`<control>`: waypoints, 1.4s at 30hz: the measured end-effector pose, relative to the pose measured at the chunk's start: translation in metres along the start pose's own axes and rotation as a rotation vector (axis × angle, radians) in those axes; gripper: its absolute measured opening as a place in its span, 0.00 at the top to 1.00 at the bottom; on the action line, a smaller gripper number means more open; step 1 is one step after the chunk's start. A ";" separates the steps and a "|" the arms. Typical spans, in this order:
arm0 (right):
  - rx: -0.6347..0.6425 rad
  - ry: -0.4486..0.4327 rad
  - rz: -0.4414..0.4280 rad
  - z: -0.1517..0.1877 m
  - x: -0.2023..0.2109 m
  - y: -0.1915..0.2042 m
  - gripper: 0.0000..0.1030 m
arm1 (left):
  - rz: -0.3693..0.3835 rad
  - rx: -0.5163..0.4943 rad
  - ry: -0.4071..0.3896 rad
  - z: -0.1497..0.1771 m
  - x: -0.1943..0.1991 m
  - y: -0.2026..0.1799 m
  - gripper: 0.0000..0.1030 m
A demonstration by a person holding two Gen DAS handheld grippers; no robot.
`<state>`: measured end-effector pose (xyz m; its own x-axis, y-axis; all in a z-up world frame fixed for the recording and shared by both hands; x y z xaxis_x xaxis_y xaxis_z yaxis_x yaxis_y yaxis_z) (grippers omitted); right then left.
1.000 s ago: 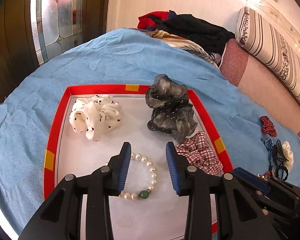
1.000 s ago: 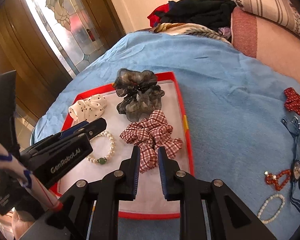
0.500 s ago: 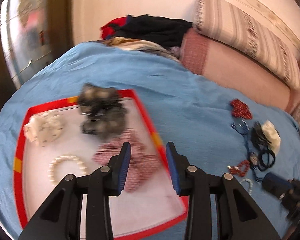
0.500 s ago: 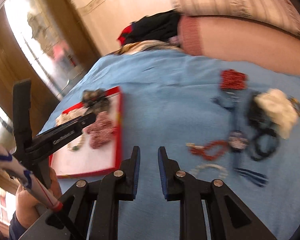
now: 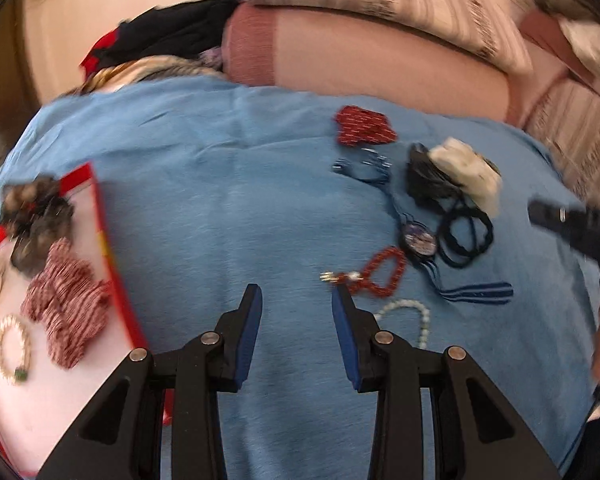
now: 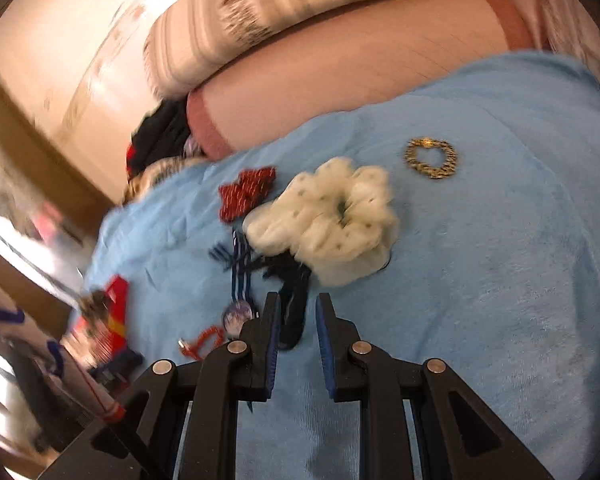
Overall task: Organize jewelry
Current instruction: 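Move both tools back over the remaining jewelry pile, then grasp the red bead bracelet with the left tool while the right grasps the cream polka-dot scrunchie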
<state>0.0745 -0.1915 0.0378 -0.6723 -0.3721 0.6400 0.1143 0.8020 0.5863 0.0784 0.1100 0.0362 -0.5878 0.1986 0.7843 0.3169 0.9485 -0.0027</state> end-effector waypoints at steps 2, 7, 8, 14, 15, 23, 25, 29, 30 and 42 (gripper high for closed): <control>-0.022 -0.016 -0.001 -0.005 0.005 -0.007 0.81 | 0.026 -0.078 0.008 -0.003 -0.007 -0.019 0.65; -0.064 -0.028 -0.008 -0.010 0.012 -0.023 0.81 | 0.041 -0.146 0.066 -0.013 -0.041 -0.045 0.52; -0.070 -0.033 -0.007 -0.012 0.013 -0.024 0.81 | 0.034 -0.162 0.080 -0.015 -0.047 -0.049 0.50; -0.082 -0.036 -0.003 -0.016 0.011 -0.031 0.81 | 0.001 -0.210 0.113 -0.021 -0.075 -0.059 0.37; -0.078 -0.036 0.001 -0.017 0.010 -0.030 0.81 | 0.010 -0.174 0.106 -0.023 -0.075 -0.054 0.40; -0.075 -0.032 0.016 -0.030 -0.009 -0.038 0.74 | 0.034 -0.039 0.071 -0.027 -0.059 -0.030 0.93; -0.114 -0.025 -0.004 -0.034 -0.019 -0.043 0.56 | 0.026 -0.046 0.054 -0.030 -0.053 -0.033 0.93; -0.131 -0.005 -0.021 -0.041 -0.046 -0.046 0.56 | 0.031 -0.060 0.050 -0.030 -0.049 -0.038 0.93; -0.129 0.004 -0.019 -0.042 -0.052 -0.047 0.57 | 0.031 -0.060 0.052 -0.028 -0.049 -0.038 0.93; -0.019 -0.077 0.048 -0.041 -0.014 -0.026 0.96 | 0.043 -0.021 0.014 -0.033 -0.034 -0.033 0.93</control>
Point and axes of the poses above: each gripper's, at about its wrist camera, not at the fingertips, and x roughly against the way its jaws point, y to its left, z to its underside, the point moved 3 cm from there along -x, roughly the way its jaws point, and after that the axes turned 6 degrees about -x, right-handed, at the moved point
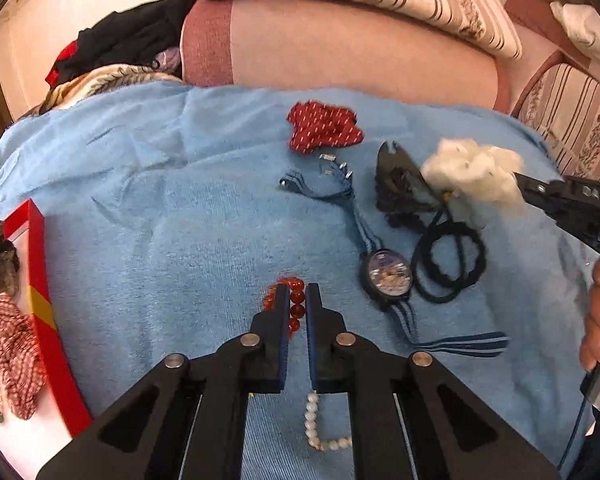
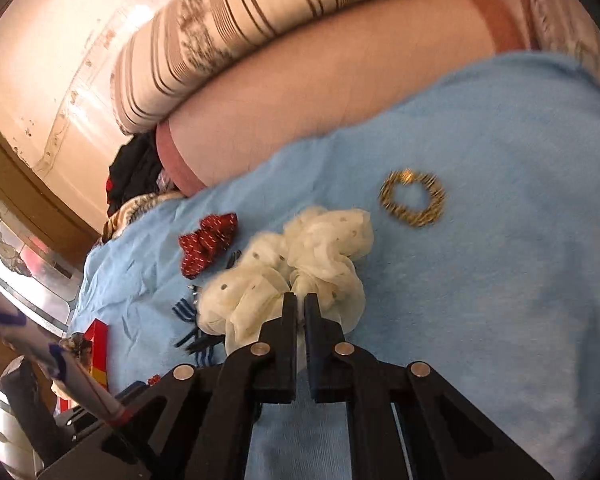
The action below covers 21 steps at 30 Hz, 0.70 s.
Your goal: Organize jewelry
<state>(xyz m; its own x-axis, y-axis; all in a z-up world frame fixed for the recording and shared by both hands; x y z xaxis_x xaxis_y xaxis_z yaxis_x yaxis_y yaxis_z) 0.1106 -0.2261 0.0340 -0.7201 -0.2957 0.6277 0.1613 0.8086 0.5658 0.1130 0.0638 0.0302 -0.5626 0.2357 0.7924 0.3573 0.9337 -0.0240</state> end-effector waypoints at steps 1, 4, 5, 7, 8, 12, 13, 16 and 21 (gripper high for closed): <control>0.001 -0.008 0.002 0.002 0.012 0.000 0.96 | 0.007 0.004 -0.009 0.001 0.007 -0.002 0.93; 0.015 -0.016 -0.009 0.013 0.042 0.005 0.96 | 0.035 0.019 -0.037 0.007 0.031 -0.006 0.93; 0.026 -0.019 -0.015 0.023 0.056 0.007 0.96 | 0.042 0.021 -0.046 0.011 0.040 -0.009 0.93; 0.039 -0.009 -0.030 0.039 0.072 0.011 0.96 | 0.046 0.020 -0.053 0.021 0.055 -0.014 0.93; 0.044 -0.003 -0.039 0.046 0.077 0.014 0.96 | 0.048 0.018 -0.054 0.026 0.060 -0.016 0.93; 0.073 0.059 -0.060 0.087 0.095 0.019 0.96 | 0.051 0.007 -0.041 0.050 0.076 -0.024 0.93; 0.079 0.078 -0.070 0.096 0.096 0.021 0.96 | 0.051 0.006 -0.032 0.060 0.080 -0.024 0.93; 0.109 0.122 -0.037 0.119 0.099 0.015 0.95 | 0.058 0.017 -0.006 0.080 0.082 -0.021 0.93; 0.150 0.169 0.151 0.131 0.086 -0.012 0.84 | 0.054 0.026 0.046 0.103 0.068 -0.011 0.93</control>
Point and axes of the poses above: each gripper's, at about its wrist camera, not at the fingertips, and x roughly against the way its jaws point, y to its left, z to its underside, the point moved 3 cm from there along -x, roughly the way its jaws point, and after that the axes turned 6 degrees about -x, right-handed, at the moved point
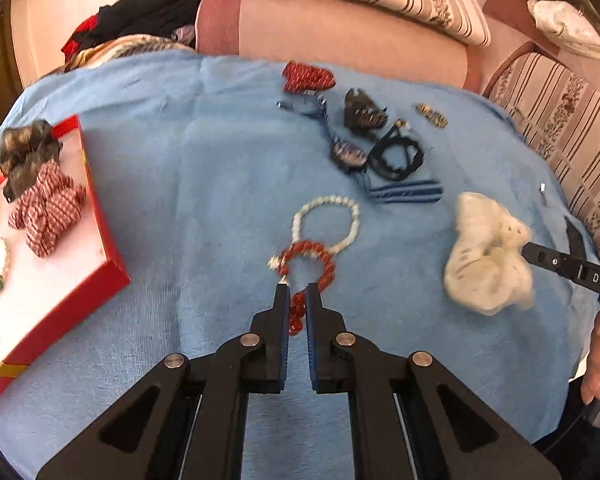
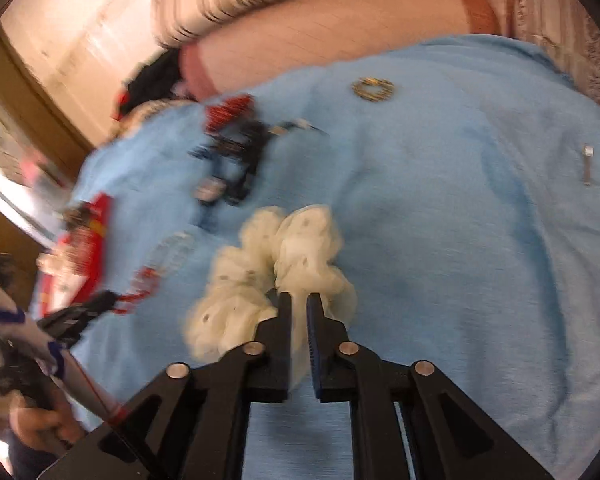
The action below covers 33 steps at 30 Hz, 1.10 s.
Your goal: Organize jewelry
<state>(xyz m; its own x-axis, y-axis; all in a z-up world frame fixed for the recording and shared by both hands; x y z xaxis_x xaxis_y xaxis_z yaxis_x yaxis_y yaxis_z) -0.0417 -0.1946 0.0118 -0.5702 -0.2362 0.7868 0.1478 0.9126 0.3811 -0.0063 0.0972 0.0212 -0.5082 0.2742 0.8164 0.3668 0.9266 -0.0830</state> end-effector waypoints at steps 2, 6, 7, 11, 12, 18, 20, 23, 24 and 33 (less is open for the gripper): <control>-0.016 -0.035 0.033 -0.004 0.007 -0.005 0.68 | 0.010 0.009 0.008 0.002 -0.004 0.005 0.93; -0.009 -0.136 -0.006 -0.013 0.029 0.000 0.30 | 0.026 0.036 0.005 0.001 -0.008 0.013 0.93; -0.006 -0.140 -0.024 -0.013 0.029 0.003 0.30 | 0.032 0.043 -0.001 -0.001 -0.008 0.014 0.93; -0.016 -0.074 -0.050 -0.012 0.007 0.009 0.29 | 0.067 0.061 -0.008 -0.006 -0.009 0.013 0.26; -0.012 -0.058 -0.040 -0.011 0.002 0.010 0.28 | 0.063 0.046 -0.024 -0.008 -0.008 0.009 0.25; 0.103 -0.009 0.035 0.002 -0.025 0.034 0.20 | 0.023 -0.081 0.006 -0.016 -0.026 -0.020 0.24; 0.169 0.006 0.111 0.007 -0.037 0.041 0.19 | -0.024 -0.095 0.020 -0.017 -0.036 -0.024 0.27; 0.226 0.009 0.167 0.013 -0.044 0.043 0.20 | -0.082 -0.094 0.046 -0.017 -0.046 -0.020 0.60; 0.220 0.011 0.153 0.013 -0.043 0.042 0.30 | -0.078 -0.092 0.041 -0.017 -0.045 -0.018 0.62; 0.203 -0.027 0.083 0.008 -0.017 0.040 0.88 | -0.037 -0.065 0.004 -0.018 -0.029 -0.013 0.86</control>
Point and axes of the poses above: each gripper's, at about its wrist camera, not at the fingertips, and x roughly against the way its jaws point, y to its left, z to its underside, the point moved 3 cm from there along -x, roughly the way its jaws point, and after that the axes turned 6 degrees about -x, right-handed, at the moved point
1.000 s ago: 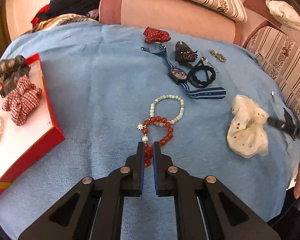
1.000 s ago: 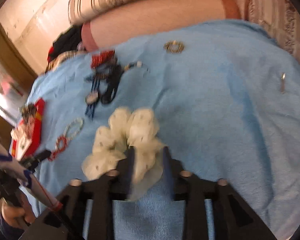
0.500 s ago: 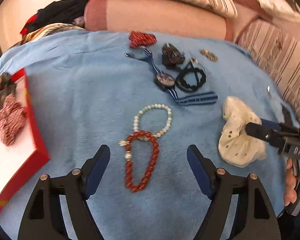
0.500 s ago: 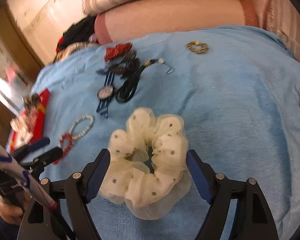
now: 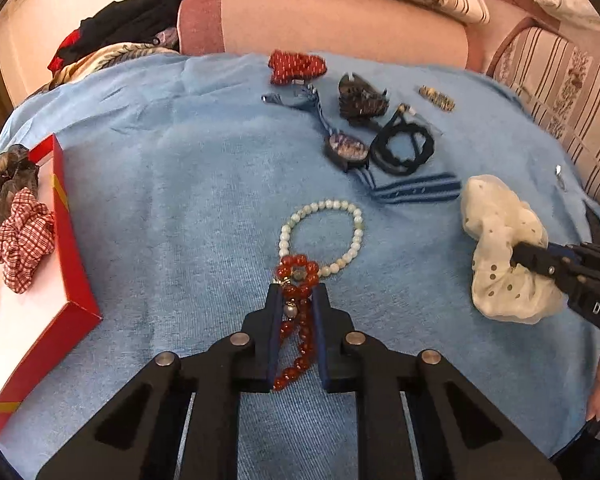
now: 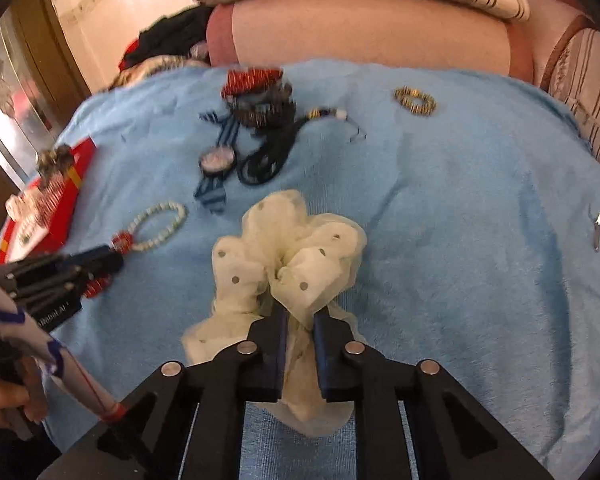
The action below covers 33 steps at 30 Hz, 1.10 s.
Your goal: Organize jewelry
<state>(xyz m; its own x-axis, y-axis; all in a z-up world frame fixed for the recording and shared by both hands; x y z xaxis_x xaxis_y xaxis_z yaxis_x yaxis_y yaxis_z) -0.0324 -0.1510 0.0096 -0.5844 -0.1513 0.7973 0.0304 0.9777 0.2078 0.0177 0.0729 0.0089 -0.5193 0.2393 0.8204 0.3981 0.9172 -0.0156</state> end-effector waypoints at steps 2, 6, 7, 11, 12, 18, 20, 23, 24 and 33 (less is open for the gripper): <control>-0.004 -0.028 -0.008 -0.003 0.009 0.000 0.89 | 0.002 0.006 -0.021 -0.002 0.008 0.001 0.87; -0.028 -0.056 -0.026 -0.007 0.018 -0.004 0.89 | 0.004 0.019 -0.046 -0.005 0.016 0.005 1.00; -0.034 -0.062 -0.027 -0.008 0.019 -0.004 0.89 | 0.001 0.021 -0.049 -0.006 0.018 0.006 1.00; -0.048 -0.105 -0.045 -0.013 0.031 -0.003 0.89 | -0.003 0.025 -0.065 -0.007 0.024 0.009 1.00; -0.047 -0.116 -0.049 -0.014 0.034 -0.002 0.89 | 0.001 0.026 -0.066 -0.007 0.025 0.010 1.00; -0.050 -0.139 -0.061 -0.017 0.040 0.001 0.89 | 0.024 0.048 -0.041 -0.005 0.026 0.021 1.00; -0.054 -0.129 -0.063 -0.017 0.037 0.000 0.89 | 0.066 0.041 -0.005 -0.001 0.019 0.019 0.97; -0.059 -0.123 -0.063 -0.017 0.035 -0.001 0.89 | 0.061 0.015 0.029 0.005 0.014 0.010 0.28; -0.059 -0.121 -0.067 -0.017 0.035 0.000 0.89 | 0.038 -0.008 0.010 0.006 0.015 0.006 0.25; -0.053 -0.111 -0.087 -0.015 0.033 0.002 0.89 | -0.088 -0.123 0.053 0.005 -0.014 -0.009 0.81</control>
<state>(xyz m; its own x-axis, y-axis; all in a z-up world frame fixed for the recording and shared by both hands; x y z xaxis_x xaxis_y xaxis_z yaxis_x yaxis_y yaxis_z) -0.0388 -0.1562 0.0449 -0.6723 -0.2155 0.7082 0.0165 0.9521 0.3054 0.0176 0.0631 -0.0049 -0.5172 0.1395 0.8444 0.4441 0.8871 0.1255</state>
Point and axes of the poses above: each gripper's, at about its wrist camera, not at the fingertips, and x roughly against the way its jaws point, y to its left, z to its underside, the point moved 3 cm from there along -x, roughly the way its jaws point, and after that the axes turned 6 degrees about -x, right-handed, at the moved point
